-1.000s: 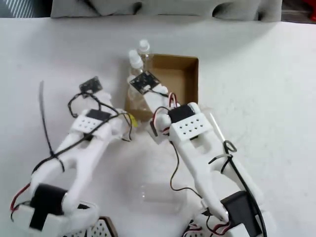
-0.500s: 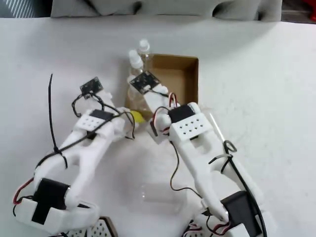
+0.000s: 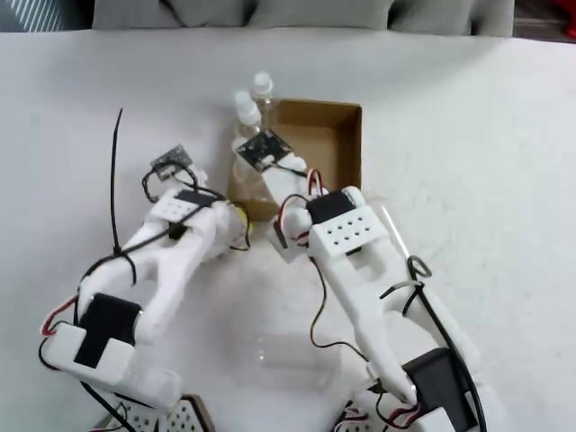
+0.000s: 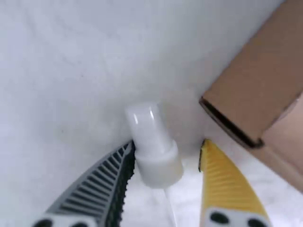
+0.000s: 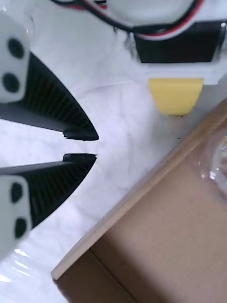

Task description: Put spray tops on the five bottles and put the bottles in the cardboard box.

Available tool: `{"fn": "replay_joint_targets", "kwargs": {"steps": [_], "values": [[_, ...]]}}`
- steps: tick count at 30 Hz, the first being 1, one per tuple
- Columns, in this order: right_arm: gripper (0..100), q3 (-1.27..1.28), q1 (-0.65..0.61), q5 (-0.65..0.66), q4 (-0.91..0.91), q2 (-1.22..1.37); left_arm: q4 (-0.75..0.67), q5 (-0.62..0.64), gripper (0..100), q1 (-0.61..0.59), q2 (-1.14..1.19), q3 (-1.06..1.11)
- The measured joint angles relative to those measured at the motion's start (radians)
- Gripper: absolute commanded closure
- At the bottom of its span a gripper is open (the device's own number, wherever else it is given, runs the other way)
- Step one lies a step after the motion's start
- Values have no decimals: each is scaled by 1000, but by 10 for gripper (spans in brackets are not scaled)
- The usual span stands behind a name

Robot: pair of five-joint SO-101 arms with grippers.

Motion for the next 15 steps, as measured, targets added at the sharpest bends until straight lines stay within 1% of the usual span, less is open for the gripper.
{"fn": "replay_joint_targets", "kwargs": {"steps": [3,5,8,11,13,15], "values": [[971,0,0,0,0,0,0,0,993,-2,0,0],[971,0,2,0,0,0,2,-8,950,-2,0,-2],[971,0,0,0,0,0,2,-48,983,0,0,-11],[971,0,2,28,23,0,31,-75,973,-29,-11,-12],[971,0,0,80,58,0,63,-138,973,-78,-41,-9],[970,0,0,153,104,0,92,-236,973,-140,-97,8]]}}
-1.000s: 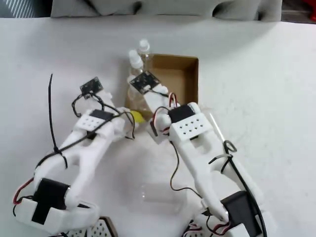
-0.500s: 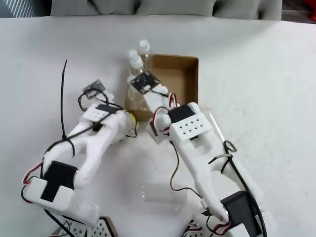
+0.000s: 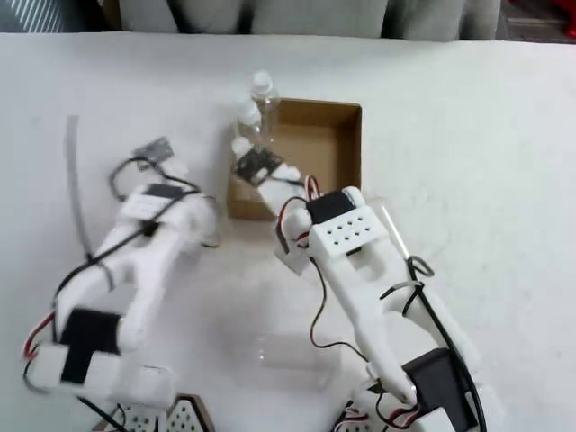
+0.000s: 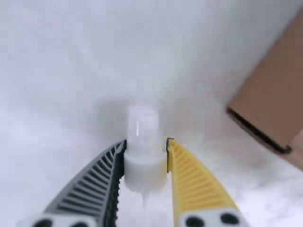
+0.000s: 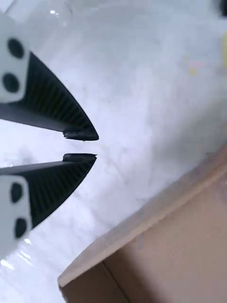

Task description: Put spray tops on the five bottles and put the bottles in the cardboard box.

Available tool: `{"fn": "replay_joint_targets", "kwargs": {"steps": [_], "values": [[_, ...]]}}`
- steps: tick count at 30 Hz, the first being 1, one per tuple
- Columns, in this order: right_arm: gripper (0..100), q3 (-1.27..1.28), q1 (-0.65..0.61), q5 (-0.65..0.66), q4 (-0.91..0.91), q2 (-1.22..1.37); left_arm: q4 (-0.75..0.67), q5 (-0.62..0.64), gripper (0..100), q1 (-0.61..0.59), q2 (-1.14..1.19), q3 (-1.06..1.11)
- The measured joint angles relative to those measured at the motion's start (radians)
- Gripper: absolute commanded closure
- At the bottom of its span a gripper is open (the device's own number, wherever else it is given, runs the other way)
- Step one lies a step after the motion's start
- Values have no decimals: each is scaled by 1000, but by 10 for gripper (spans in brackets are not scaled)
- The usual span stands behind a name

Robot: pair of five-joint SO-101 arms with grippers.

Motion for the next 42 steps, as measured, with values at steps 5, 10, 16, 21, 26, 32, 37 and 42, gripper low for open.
{"fn": "replay_joint_targets", "kwargs": {"steps": [5,10,16,21,26,32,37,42], "values": [[964,0,-25,224,164,0,6,-227,973,-178,-158,40],[849,0,-120,482,371,-40,-130,-183,973,-299,-147,69],[780,91,-158,709,532,-236,-172,-135,973,-324,11,0],[779,296,-282,783,543,-494,-172,-129,973,-325,75,-60],[741,404,-440,657,470,-672,-172,-129,973,-325,77,-69],[690,404,-462,422,284,-574,-172,-129,973,-328,77,-69],[690,354,-483,318,169,-350,-172,-129,973,-339,77,-69],[690,284,-516,247,166,-215,-172,-129,973,-339,77,-69]]}}
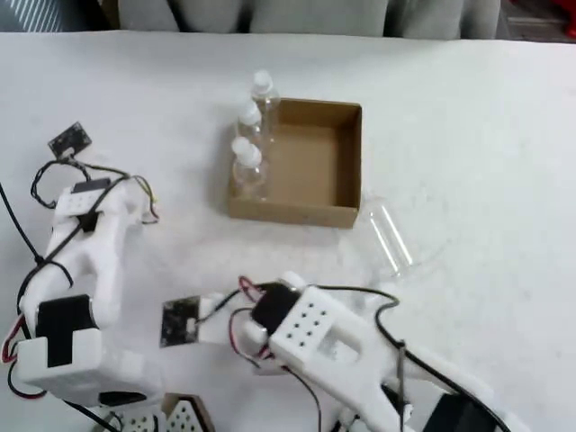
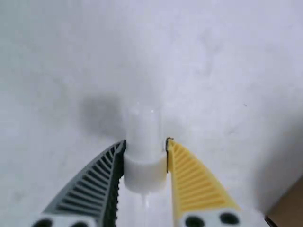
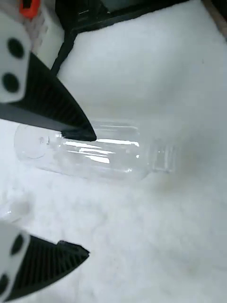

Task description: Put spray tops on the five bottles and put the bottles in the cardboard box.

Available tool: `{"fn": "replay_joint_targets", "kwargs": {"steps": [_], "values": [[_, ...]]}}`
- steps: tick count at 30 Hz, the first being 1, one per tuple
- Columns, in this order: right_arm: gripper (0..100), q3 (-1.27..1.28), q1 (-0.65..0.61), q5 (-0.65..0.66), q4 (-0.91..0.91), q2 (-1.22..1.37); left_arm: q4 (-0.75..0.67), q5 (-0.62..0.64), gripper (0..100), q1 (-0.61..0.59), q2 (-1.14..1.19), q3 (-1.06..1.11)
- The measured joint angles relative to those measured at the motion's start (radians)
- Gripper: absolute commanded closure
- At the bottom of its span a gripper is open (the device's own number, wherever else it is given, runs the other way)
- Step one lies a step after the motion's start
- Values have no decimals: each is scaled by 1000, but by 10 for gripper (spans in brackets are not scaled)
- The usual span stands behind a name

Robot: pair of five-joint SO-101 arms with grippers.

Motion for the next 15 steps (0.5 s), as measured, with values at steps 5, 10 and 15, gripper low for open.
{"fn": "replay_joint_targets", "kwargs": {"steps": [5,10,15], "values": [[689,-2,-94,-60,-21,81,0,0,973,0,0,0],[690,-3,-101,-118,-87,135,0,0,973,0,0,0],[690,-3,-109,-196,-160,195,0,0,973,0,0,0]]}}
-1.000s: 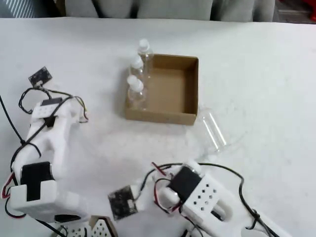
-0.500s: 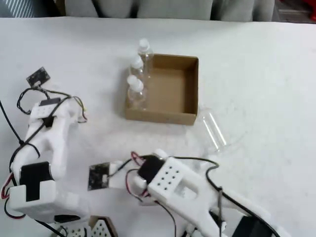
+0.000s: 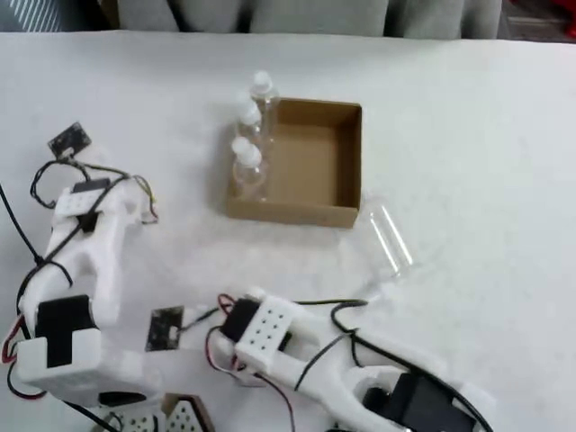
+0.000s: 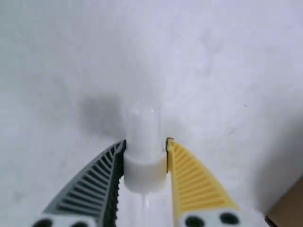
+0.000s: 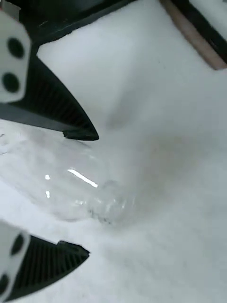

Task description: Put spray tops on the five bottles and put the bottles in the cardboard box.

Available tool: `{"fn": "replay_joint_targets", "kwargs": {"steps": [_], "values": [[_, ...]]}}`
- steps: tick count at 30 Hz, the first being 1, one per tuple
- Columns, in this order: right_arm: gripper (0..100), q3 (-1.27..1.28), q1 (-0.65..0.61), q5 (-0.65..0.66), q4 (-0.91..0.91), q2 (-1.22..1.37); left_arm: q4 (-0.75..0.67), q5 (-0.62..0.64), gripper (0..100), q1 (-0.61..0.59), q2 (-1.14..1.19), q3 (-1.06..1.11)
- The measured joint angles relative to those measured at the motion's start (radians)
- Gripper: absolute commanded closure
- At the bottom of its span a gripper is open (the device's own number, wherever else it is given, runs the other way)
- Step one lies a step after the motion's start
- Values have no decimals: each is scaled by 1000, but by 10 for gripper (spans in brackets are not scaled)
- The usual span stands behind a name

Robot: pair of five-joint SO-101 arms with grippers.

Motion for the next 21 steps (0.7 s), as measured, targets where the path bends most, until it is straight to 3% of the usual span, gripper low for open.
{"fn": "replay_joint_targets", "kwargs": {"steps": [7,14,17,21], "values": [[702,0,21,-68,-3,8,0,0,973,0,0,0],[991,-12,137,-126,-18,8,0,0,973,0,0,0],[948,-17,167,-127,-20,8,0,0,973,0,5,0],[968,-44,204,-127,-15,8,0,0,973,0,6,0]]}}
